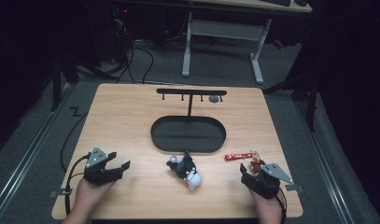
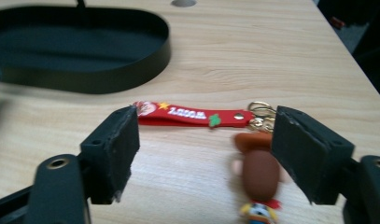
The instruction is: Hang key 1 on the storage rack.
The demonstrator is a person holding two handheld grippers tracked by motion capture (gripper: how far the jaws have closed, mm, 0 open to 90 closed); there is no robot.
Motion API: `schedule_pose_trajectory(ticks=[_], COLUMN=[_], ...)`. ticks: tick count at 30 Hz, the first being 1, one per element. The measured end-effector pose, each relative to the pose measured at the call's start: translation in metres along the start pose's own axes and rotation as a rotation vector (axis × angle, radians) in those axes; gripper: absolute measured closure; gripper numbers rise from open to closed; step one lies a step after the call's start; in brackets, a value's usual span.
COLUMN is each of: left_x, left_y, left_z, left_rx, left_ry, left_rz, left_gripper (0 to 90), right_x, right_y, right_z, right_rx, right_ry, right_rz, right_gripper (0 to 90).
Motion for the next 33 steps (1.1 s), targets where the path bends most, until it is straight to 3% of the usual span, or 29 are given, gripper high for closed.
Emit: schedule_pose_trajectory(ticks=[3, 8, 33], left_x=[0.002, 0.001, -0.002], left_y=[0.001, -0.002, -0.009], left_z=[-0.001, 0.0, 0.001], left_rx=[-0.005, -0.026, -0.088], left_ry=[-0.013, -0.004, 0.014], left_rz=[-0.004, -0.005, -0.001], left_gripper=[30.2, 30.4, 29.1], right_x=[-0.001, -0.005, -0.007], right_y=[0.004, 0.003, 0.01], right_z=[0.0, 0.004, 0.0], right_rx=[0.03, 0.04, 0.016], right_ry=[-0.002, 0.007, -0.003], right_rz=[-0.007, -0.019, -0.06], right_gripper=[22.4, 22.5, 20.0])
Point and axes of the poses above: each handheld gripper's, and its own axes: x roughly backward along the jaws, z roughly out of its underside, y roughly to its left, the point moved 8 cm from there along -x, roughly forward along the jaws, and after that the axes turned 6 degrees about z, right-handed, at the moved point
